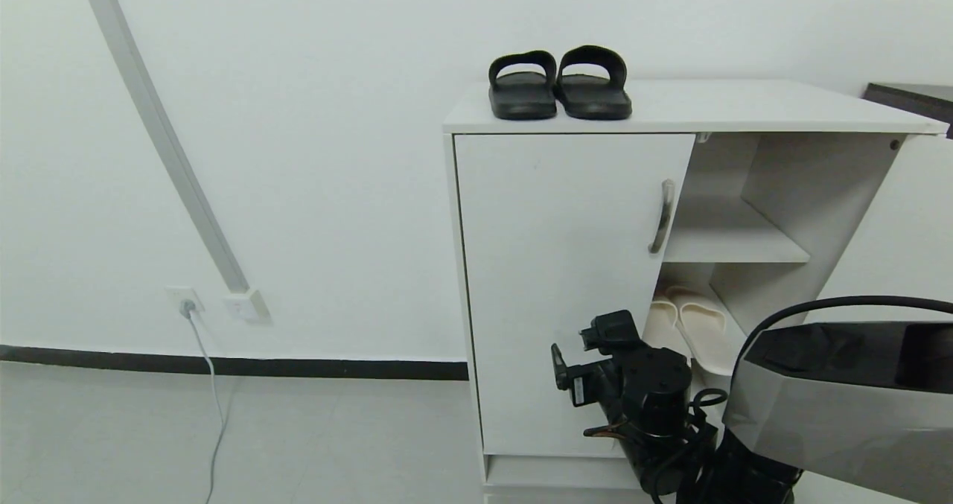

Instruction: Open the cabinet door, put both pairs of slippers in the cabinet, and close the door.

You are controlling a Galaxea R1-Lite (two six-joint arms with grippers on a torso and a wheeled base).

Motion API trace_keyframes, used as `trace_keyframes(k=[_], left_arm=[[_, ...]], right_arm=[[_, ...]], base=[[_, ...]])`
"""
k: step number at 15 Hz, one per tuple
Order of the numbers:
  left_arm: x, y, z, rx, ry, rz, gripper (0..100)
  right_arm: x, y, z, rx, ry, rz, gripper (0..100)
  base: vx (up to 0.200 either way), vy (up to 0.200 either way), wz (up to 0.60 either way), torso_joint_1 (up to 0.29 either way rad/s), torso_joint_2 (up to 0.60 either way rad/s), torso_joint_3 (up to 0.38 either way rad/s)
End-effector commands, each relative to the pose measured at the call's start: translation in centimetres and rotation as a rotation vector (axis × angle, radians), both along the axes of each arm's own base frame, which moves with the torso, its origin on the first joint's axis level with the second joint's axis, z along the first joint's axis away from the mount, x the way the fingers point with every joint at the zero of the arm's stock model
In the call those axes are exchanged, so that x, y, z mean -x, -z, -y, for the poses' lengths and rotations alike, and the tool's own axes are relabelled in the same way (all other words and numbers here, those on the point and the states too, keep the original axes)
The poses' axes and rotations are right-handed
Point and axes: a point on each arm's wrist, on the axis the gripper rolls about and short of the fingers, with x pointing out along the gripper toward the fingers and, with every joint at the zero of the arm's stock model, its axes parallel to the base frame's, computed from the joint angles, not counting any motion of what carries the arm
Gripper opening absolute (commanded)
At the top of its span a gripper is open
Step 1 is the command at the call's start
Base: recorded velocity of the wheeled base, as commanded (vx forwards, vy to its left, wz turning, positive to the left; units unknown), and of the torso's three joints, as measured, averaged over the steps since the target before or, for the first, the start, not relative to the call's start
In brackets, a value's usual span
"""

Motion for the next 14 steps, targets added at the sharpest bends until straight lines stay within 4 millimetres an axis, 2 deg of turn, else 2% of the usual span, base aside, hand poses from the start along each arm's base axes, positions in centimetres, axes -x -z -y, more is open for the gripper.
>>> trace_keyframes(k=[1, 14], left_arm=[[-0.01, 0.0, 0.0, -0.001, 0.0, -0.002, 0], [-0.01, 0.0, 0.0, -0.001, 0.0, -0.002, 0]], right_arm=[[-0.07, 0.0, 0.03, 0.0, 0.002, 0.003, 100], [-0.52, -0.2, 0.44, -0.007, 0.016, 0.009, 100]], base=[[0.0, 0.0, 0.0, 0.036, -0.46, -0.373], [0.0, 0.0, 0.0, 0.145, -0.47, -0.331]])
